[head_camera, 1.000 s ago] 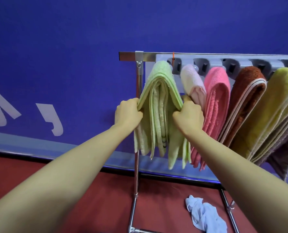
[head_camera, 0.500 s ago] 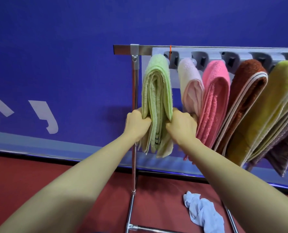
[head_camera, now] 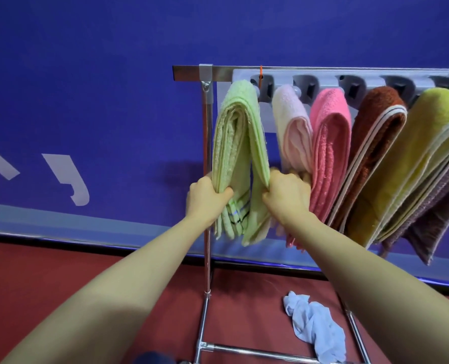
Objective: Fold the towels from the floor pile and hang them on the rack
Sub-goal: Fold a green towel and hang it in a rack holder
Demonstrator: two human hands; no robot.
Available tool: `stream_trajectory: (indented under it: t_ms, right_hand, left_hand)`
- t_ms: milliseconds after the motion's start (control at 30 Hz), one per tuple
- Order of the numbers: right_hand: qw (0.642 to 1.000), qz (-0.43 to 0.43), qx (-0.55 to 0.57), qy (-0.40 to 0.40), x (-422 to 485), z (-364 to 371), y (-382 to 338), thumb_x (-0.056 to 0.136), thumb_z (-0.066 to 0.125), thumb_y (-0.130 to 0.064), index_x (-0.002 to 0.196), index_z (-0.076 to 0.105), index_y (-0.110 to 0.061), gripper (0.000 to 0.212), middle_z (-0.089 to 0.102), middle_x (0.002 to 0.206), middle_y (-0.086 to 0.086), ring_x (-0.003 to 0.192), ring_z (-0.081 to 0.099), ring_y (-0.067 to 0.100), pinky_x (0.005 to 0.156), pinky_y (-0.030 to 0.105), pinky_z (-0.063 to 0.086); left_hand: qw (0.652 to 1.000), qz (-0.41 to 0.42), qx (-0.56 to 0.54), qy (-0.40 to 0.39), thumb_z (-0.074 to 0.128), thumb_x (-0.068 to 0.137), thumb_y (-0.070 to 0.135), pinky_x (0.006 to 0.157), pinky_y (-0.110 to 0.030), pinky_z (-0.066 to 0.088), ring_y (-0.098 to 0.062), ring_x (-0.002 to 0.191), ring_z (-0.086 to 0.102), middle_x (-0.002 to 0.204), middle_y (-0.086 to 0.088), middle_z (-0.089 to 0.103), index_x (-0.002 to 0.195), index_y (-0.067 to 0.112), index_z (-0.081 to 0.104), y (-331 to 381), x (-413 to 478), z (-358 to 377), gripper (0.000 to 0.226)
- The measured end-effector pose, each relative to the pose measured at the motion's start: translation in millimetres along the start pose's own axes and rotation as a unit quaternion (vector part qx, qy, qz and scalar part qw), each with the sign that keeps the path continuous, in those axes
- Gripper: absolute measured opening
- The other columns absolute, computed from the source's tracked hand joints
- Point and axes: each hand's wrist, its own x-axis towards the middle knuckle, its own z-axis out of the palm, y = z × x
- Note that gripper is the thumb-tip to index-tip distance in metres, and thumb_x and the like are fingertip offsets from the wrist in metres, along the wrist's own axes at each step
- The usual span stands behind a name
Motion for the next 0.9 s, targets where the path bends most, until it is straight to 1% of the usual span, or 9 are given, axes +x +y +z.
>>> stream_trajectory:
  t_ms: [100, 167, 267, 333, 433, 533, 667, 767, 900]
  right_hand:
    - [0.999, -0.002, -0.033, 0.000, -3.0, -0.7, 4.2, 0.084, 0.058, -0.032, 0.097, 0.061, -0.018, 0.020, 0.071, 0.093, 0.013, 0.102, 0.060, 0.033, 0.093, 0.039, 0.033]
    - [0.999, -0.006, -0.032, -0.012, -6.6, 4.3, 0.8, 0.085, 0.056, -0.034, 0.096, 0.062, -0.018, 0.020, 0.071, 0.092, 0.010, 0.099, 0.063, 0.032, 0.091, 0.039, 0.034]
    - [0.996, -0.037, 0.031, -0.074, -15.8, 14.8, -14.0, 0.085, 0.054, -0.032, 0.102, 0.064, -0.016, 0.025, 0.072, 0.099, 0.015, 0.097, 0.066, 0.036, 0.083, 0.039, 0.044]
    - [0.984, -0.048, 0.109, -0.130, -23.0, 20.7, -24.7, 0.081, 0.053, -0.027, 0.103, 0.062, -0.010, 0.030, 0.070, 0.101, 0.021, 0.097, 0.064, 0.042, 0.074, 0.040, 0.048]
    - [0.965, -0.047, 0.202, -0.160, -29.7, 19.3, -27.9, 0.068, 0.038, -0.027, 0.096, 0.061, -0.008, 0.040, 0.070, 0.097, 0.023, 0.094, 0.063, 0.046, 0.070, 0.040, 0.048]
    - [0.953, -0.042, 0.233, -0.191, -30.9, 12.3, -23.4, 0.075, 0.042, -0.017, 0.084, 0.058, -0.009, 0.021, 0.070, 0.094, 0.025, 0.091, 0.062, 0.047, 0.073, 0.043, 0.050]
    - [0.947, -0.029, 0.255, -0.193, -30.8, 11.1, -18.1, 0.069, 0.039, -0.016, 0.090, 0.066, -0.005, 0.036, 0.072, 0.092, 0.021, 0.089, 0.064, 0.045, 0.077, 0.044, 0.052]
    - [0.940, 0.009, 0.273, -0.205, -30.3, 13.9, -14.7, 0.076, 0.044, -0.005, 0.084, 0.065, -0.004, 0.022, 0.071, 0.082, 0.021, 0.082, 0.065, 0.043, 0.072, 0.045, 0.053]
    - [0.934, 0.025, 0.295, -0.200, -31.0, 18.3, -10.3, 0.074, 0.043, 0.000, 0.079, 0.063, -0.013, 0.025, 0.071, 0.079, 0.018, 0.084, 0.065, 0.041, 0.074, 0.040, 0.053]
  left_hand:
    - [1.000, -0.003, 0.008, -0.002, 0.061, 0.069, 0.048, 0.077, -0.044, 0.057, -0.025, 0.084, 0.066, 0.077, 0.009, 0.070, 0.083, 0.038, 0.061, -6.4, -6.6, -7.6, 0.017]
    - [1.000, -0.007, 0.005, -0.001, 0.062, 0.069, 0.048, 0.077, -0.044, 0.057, -0.024, 0.083, 0.066, 0.076, 0.010, 0.070, 0.082, 0.038, 0.060, -6.6, -10.9, -8.5, 0.017]
    - [1.000, -0.009, 0.001, -0.023, 0.062, 0.061, 0.054, 0.079, -0.043, 0.057, -0.025, 0.089, 0.068, 0.084, 0.007, 0.073, 0.099, 0.031, 0.067, -2.4, -17.8, -3.1, 0.045]
    - [0.998, -0.002, -0.007, -0.055, 0.064, 0.054, 0.057, 0.082, -0.041, 0.057, -0.024, 0.093, 0.070, 0.093, 0.006, 0.074, 0.108, 0.031, 0.064, 0.9, -23.9, 3.6, 0.060]
    - [0.998, 0.000, -0.023, -0.067, 0.069, 0.052, 0.059, 0.087, -0.041, 0.056, -0.024, 0.102, 0.068, 0.107, 0.004, 0.073, 0.119, 0.033, 0.057, -1.1, -27.5, 8.5, 0.072]
    - [0.998, -0.001, 0.001, -0.067, 0.073, 0.063, 0.053, 0.087, -0.041, 0.056, -0.026, 0.102, 0.068, 0.109, 0.003, 0.072, 0.120, 0.034, 0.056, -6.6, -26.2, 8.2, 0.062]
    - [0.999, -0.024, 0.032, -0.028, 0.072, 0.071, 0.051, 0.081, -0.038, 0.055, -0.031, 0.099, 0.067, 0.104, -0.001, 0.072, 0.116, 0.033, 0.059, -8.3, -27.4, 16.0, 0.050]
    - [0.999, -0.037, 0.033, -0.023, 0.076, 0.070, 0.051, 0.082, -0.037, 0.053, -0.032, 0.100, 0.066, 0.107, -0.002, 0.071, 0.119, 0.031, 0.058, -6.5, -30.2, 23.6, 0.057]
    - [0.998, -0.052, 0.040, -0.008, 0.074, 0.072, 0.044, 0.082, -0.040, 0.055, -0.037, 0.099, 0.066, 0.104, -0.006, 0.071, 0.118, 0.028, 0.060, -10.1, -28.2, 27.3, 0.051]
